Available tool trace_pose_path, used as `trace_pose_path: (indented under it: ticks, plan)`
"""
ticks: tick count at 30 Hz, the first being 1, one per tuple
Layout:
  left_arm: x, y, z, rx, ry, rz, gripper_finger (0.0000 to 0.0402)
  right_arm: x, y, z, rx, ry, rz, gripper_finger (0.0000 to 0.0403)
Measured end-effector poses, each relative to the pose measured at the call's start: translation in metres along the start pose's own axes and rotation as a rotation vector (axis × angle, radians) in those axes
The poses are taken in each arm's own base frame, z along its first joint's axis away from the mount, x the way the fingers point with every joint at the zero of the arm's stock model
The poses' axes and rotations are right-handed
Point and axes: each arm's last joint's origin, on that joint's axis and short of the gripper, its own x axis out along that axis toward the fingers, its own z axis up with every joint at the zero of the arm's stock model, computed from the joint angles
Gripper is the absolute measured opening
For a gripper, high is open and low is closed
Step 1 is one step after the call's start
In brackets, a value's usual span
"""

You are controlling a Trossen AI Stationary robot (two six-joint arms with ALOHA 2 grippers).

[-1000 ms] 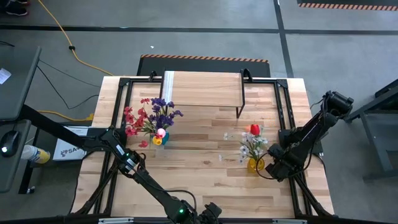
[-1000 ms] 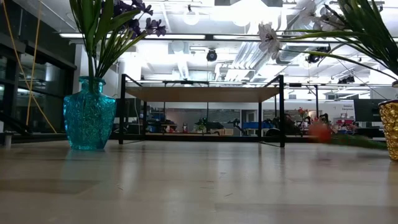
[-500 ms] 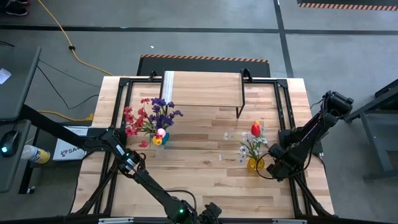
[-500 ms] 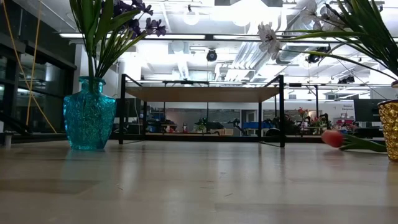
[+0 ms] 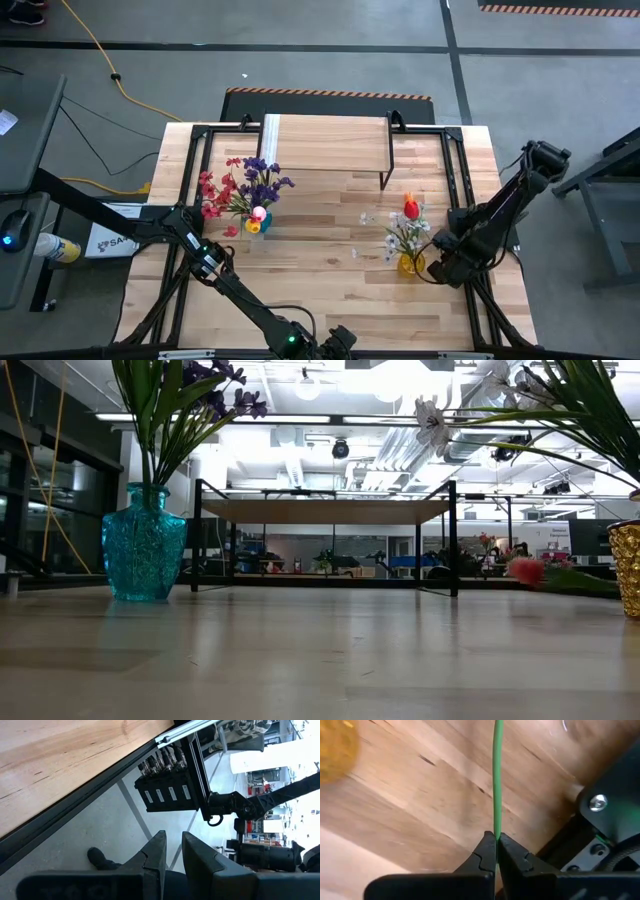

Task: Pick and place flowers into a vace then onto a shelf
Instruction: Put the orange flower into the yellow vase

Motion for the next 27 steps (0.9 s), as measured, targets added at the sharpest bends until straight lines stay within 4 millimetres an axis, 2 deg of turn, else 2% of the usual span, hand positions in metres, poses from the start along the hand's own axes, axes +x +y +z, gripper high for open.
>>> trace_pose_path:
  ticks: [9, 27]
  plan:
    - [0.000, 0.000, 0.000, 0.000, 0.005, -0.001, 0.0095, -0.013, -0.003, 0.011, 0.057, -0.047, 0.124, 0.0001]
    - [-0.002, 0.000, -0.005, 0.003, 0.056, -0.002, 0.0095, -0.018, -0.003, 0.014, 0.069, -0.044, 0.140, 0.0000]
